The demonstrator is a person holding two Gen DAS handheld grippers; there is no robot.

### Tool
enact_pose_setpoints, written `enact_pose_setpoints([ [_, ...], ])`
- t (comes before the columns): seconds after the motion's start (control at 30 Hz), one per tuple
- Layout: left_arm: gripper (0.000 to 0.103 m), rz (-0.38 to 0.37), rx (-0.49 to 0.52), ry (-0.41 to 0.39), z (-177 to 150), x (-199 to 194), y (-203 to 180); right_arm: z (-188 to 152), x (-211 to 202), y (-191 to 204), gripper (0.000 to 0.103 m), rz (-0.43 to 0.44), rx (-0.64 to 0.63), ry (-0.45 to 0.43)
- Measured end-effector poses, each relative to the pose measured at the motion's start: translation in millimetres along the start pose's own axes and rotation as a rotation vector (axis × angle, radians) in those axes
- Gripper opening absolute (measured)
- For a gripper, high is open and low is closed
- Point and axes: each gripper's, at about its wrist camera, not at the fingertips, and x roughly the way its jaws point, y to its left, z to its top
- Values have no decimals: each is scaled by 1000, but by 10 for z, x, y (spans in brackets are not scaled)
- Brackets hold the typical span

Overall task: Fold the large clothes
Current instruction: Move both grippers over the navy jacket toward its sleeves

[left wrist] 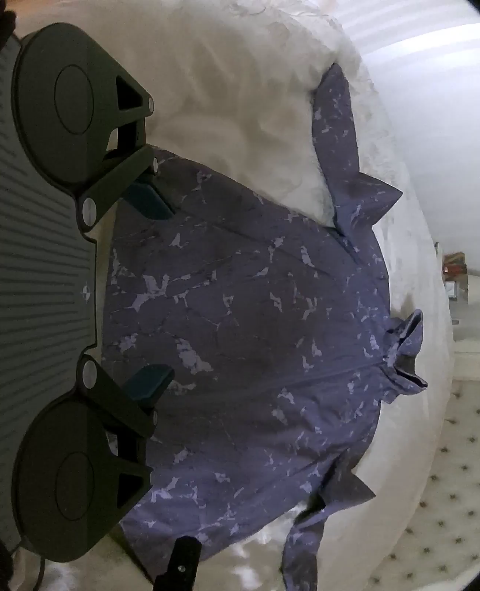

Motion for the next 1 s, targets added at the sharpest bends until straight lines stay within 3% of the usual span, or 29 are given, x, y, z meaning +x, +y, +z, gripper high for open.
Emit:
enact_pose_setpoints([
  [0.57, 86, -9, -7, 32, 3, 115, 17, -21, 108, 40, 102, 24, -4, 45],
  [0.8, 86, -29, 4, 32, 31, 193, 24, -13, 295, -42, 102, 121, 53, 129],
  [1.0, 86, -93, 15, 11, 140, 290, 47, 50, 448, -151, 102, 216, 91, 181],
])
